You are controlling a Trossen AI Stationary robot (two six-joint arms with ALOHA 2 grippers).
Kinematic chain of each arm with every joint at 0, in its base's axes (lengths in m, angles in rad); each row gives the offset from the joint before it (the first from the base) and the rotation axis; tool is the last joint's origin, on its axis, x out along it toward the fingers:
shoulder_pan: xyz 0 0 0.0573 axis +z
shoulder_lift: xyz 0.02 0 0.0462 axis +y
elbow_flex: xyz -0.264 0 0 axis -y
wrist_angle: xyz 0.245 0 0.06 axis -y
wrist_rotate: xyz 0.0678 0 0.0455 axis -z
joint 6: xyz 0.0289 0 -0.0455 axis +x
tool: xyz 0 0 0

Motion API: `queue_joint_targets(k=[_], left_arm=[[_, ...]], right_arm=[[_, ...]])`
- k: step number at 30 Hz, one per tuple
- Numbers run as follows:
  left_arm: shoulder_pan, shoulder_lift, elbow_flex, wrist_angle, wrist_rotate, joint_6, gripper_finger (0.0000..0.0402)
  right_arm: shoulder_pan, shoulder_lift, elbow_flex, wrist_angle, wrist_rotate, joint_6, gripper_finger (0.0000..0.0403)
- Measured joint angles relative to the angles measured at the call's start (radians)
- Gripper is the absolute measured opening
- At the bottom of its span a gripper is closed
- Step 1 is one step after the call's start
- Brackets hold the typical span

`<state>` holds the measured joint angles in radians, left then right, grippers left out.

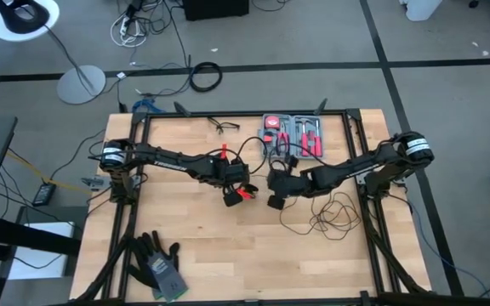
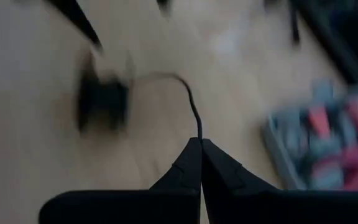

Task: Coil cords
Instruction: Uncoil the black wire from the spool

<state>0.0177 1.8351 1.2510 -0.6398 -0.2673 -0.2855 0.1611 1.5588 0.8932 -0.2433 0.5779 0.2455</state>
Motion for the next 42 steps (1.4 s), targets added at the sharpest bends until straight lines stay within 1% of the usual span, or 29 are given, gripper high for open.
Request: queue_joint_targets(k=[3,5,7,9,11,14,17,23,27,29,35,40,42], left_arm=[[0.000,0.000,0.000,0.008,0.000,0.000,0.0367],[0.000,0.000,0.000,0.022,0.000,0.000,0.0367],[0.000,0.000,0.000,0.024,0.000,0.000,0.0367],[0.000,0.000,0.000,0.024,0.001,-0.002,0.0367],[0.000,0.000,0.000,0.022,0.008,-0.002,0.0367],[0.000,0.000,0.000,0.014,0.011,-0.002,0.0367],[0.000,0.000,0.000,0.010,0.019,-0.003,0.0367],[-0.001,0.000,0.000,0.006,0.018,-0.003,0.0367],[-0.001,0.000,0.000,0.008,0.018,-0.003,0.0367],[0.000,0.000,0.000,0.009,0.018,-0.002,0.0367],[0.001,0.000,0.000,0.013,0.018,-0.001,0.0367],[0.002,0.000,0.000,0.027,0.018,0.005,0.0367],[0.002,0.000,0.000,0.032,0.018,0.005,0.0367]], right_arm=[[0.003,0.017,-0.007,-0.142,-0.003,0.123,0.0000],[-0.004,0.038,-0.038,-0.133,-0.035,0.166,0.0000],[-0.015,0.064,-0.088,-0.071,-0.092,0.192,0.0000],[-0.021,0.101,-0.139,0.038,-0.144,0.212,0.0000],[-0.019,0.127,-0.181,0.140,-0.129,0.232,0.0000],[-0.011,0.146,-0.214,0.246,-0.122,0.257,0.0006],[0.004,0.128,-0.220,0.287,-0.119,0.251,0.0018],[0.018,0.050,-0.221,0.330,-0.138,0.231,0.0051],[0.021,0.044,-0.221,0.451,-0.145,0.191,0.0075],[0.022,0.059,-0.220,0.530,-0.147,0.169,0.0086],[0.020,0.076,-0.220,0.662,-0.188,0.118,0.0104],[-0.002,0.161,-0.220,0.762,-0.263,0.109,0.0103],[-0.007,0.197,-0.220,0.793,-0.273,0.110,0.0103]])
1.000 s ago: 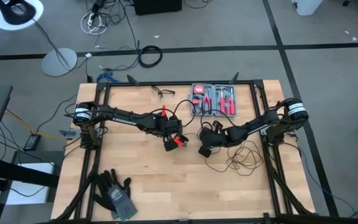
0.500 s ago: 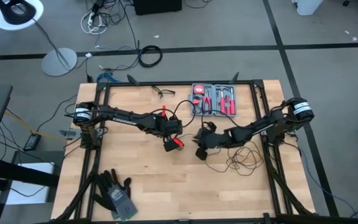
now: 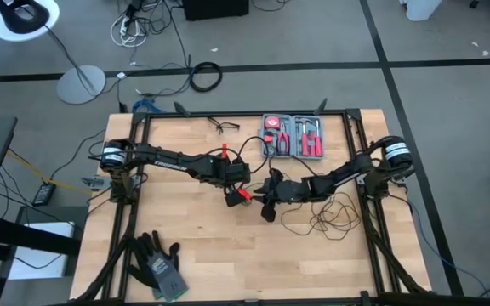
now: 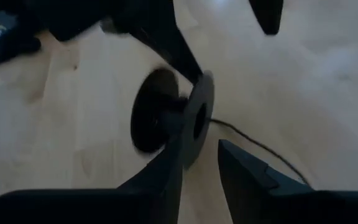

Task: Coil cords
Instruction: Uncoil the black wire from the spool

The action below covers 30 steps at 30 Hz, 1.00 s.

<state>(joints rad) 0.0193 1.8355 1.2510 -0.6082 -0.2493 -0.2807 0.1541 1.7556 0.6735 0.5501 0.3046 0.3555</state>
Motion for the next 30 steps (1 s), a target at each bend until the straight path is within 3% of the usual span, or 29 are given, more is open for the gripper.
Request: queue_joint_targets(k=[6,11,15,19,25,30], left_arm=[[0.000,0.000,0.000,0.006,0.000,0.008,0.0367],[0.000,-0.001,0.000,0.006,0.000,0.014,0.0367],[0.000,-0.009,0.000,-0.014,-0.001,0.014,0.0367],[0.000,-0.062,0.000,-0.049,-0.040,0.009,0.0367],[-0.002,-0.174,0.000,-0.029,-0.121,0.016,0.0367],[-0.003,-0.192,0.000,-0.014,-0.145,0.033,0.0367]], right_arm=[[-0.004,0.061,0.002,0.133,-0.003,-0.034,0.0100],[-0.033,0.112,0.038,0.133,-0.004,-0.011,0.0092],[-0.051,0.128,0.044,0.147,-0.047,0.033,0.0020],[-0.059,0.111,0.040,0.186,-0.030,0.142,0.0011],[-0.096,0.124,0.008,0.221,-0.088,0.322,0.0005],[-0.118,0.125,-0.002,0.225,-0.122,0.410,0.0005]])
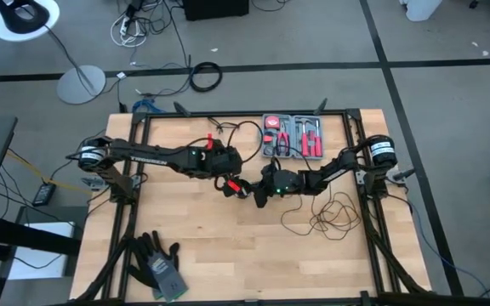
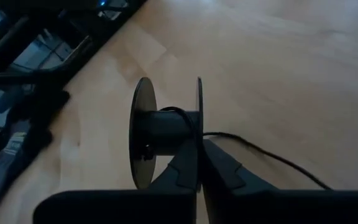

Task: Coil cords
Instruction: Uncoil the black wire from the spool

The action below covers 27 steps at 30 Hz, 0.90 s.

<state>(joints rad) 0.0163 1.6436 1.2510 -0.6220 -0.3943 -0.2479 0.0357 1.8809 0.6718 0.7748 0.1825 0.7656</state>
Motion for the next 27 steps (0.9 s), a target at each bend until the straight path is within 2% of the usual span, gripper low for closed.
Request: queue_joint_targets(k=[5,11,18,23,27], left_arm=[[-0.019,0.023,-0.002,0.011,0.003,-0.002,0.0367],[-0.042,0.033,-0.068,0.064,0.006,-0.043,0.0367],[-0.045,0.035,-0.128,0.127,0.016,-0.075,0.0367],[-0.045,0.035,-0.144,0.224,0.042,-0.037,0.0367],[-0.044,0.034,-0.145,0.274,0.070,0.005,0.0367]], right_arm=[[-0.014,-0.001,0.001,-0.071,0.023,-0.033,0.0032],[-0.034,-0.007,-0.001,-0.100,0.021,-0.075,0.0090],[-0.062,-0.087,-0.001,-0.131,-0.046,-0.228,0.0153],[-0.065,-0.183,-0.001,-0.245,-0.078,-0.390,0.0171],[-0.066,-0.247,-0.001,-0.375,-0.074,-0.403,0.0169]])
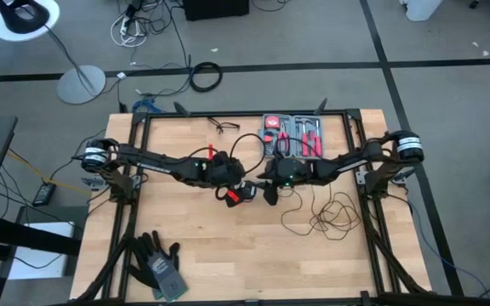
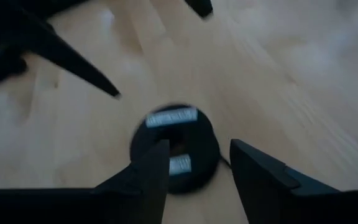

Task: Coil cords
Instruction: Uncoil the black wire from the spool

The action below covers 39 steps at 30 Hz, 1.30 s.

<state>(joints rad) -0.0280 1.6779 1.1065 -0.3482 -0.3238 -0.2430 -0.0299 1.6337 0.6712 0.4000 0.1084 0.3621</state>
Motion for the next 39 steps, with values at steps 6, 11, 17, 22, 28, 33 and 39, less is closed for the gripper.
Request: queue_joint_targets(k=[6,11,17,22,28,33,39], left_arm=[[0.006,0.016,0.000,0.048,-0.002,0.029,0.0367],[0.023,0.094,0.000,0.100,0.005,0.048,0.0367],[0.041,0.133,-0.001,0.097,0.026,0.049,0.0367],[0.051,0.136,0.000,0.104,0.028,0.049,0.0367],[0.055,0.136,0.000,0.117,0.029,0.048,0.0367],[0.055,0.136,0.000,0.118,0.029,0.048,0.0367],[0.055,0.136,0.000,0.118,0.029,0.048,0.0367]], right_arm=[[0.007,-0.046,0.000,-0.143,0.001,0.023,0.0167],[0.035,-0.047,0.000,-0.148,0.002,0.029,0.0165],[0.083,-0.047,0.000,-0.148,0.010,0.041,0.0164],[0.146,-0.014,0.000,-0.116,0.099,0.063,0.0157],[0.201,0.107,0.000,0.041,0.197,0.070,0.0150],[0.212,0.179,0.000,0.107,0.291,0.063,0.0150],[0.209,0.265,0.017,0.177,0.296,0.064,0.0150]])
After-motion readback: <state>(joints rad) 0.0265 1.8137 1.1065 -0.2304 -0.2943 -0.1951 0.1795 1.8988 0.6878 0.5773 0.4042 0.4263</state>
